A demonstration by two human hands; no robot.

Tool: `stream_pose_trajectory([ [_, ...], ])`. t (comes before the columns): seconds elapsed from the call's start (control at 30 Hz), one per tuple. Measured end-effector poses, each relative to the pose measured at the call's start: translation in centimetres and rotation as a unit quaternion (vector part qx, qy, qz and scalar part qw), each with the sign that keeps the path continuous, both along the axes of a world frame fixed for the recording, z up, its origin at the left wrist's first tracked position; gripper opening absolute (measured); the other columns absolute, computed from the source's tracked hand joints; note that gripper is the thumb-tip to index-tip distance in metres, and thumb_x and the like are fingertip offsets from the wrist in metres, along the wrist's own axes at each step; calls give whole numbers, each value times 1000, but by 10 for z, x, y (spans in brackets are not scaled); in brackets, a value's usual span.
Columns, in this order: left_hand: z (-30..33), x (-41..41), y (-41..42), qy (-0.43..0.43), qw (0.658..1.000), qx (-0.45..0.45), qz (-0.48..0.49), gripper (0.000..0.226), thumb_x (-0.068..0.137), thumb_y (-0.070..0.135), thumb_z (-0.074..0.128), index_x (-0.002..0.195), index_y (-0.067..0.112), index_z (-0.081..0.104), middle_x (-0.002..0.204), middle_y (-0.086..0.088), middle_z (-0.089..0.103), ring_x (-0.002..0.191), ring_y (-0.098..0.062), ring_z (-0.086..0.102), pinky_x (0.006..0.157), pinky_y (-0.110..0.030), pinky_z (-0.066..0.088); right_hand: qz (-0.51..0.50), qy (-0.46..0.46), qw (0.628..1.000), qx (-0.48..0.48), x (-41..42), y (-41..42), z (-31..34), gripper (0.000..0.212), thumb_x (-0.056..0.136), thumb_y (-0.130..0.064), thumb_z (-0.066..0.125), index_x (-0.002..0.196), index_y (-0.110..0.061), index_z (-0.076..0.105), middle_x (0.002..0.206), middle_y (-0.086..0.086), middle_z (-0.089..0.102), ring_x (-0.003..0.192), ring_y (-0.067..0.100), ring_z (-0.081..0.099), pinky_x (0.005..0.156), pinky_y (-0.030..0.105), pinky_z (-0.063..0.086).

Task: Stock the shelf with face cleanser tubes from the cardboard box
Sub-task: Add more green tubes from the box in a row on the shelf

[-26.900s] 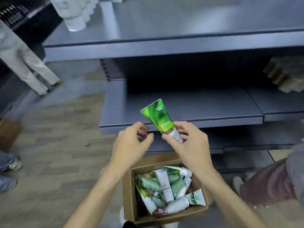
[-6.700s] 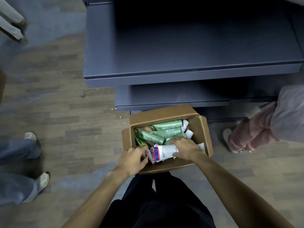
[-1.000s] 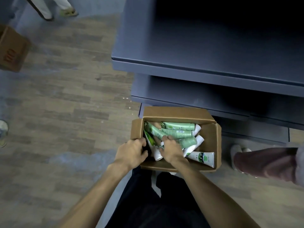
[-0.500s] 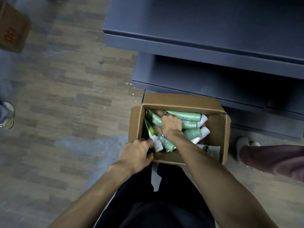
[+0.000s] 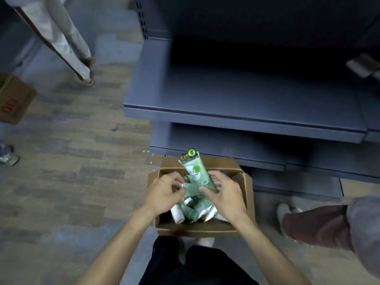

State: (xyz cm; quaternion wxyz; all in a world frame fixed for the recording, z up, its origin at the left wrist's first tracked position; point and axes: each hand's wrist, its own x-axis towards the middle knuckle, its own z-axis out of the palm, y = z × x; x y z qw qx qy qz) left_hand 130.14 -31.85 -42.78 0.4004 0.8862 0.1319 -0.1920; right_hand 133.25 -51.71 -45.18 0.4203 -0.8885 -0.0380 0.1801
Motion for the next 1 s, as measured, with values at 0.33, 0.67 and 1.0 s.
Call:
stream_pose_trajectory([
  [0.33, 195, 65, -14, -281, 949, 122, -65, 21, 84, 41, 68, 101, 30, 61, 87, 15, 66, 85, -5, 65, 79, -36, 55, -14, -213, 967, 139, 48, -9, 179, 39, 81, -30, 80, 109, -47, 59, 96, -37, 62, 95, -14, 57, 79, 6, 46],
  [0.67, 348, 92, -31, -461, 882, 81, -59, 22, 76, 49, 65, 95, 39, 62, 83, 17, 69, 74, -1, 66, 71, -36, 57, 14, -370, 902, 221, 87, -17, 325, 40, 85, -24, 77, 119, -38, 61, 108, -31, 67, 101, -9, 64, 83, 6, 47],
  [1.0, 397, 119, -11, -481, 867, 125, -42, 22, 84, 35, 72, 101, 27, 61, 86, 10, 65, 81, -11, 66, 78, -41, 56, -36, -367, 913, 176, 146, -6, 377, 35, 86, -31, 74, 115, -34, 54, 119, -8, 56, 102, 8, 63, 89, 31, 53],
])
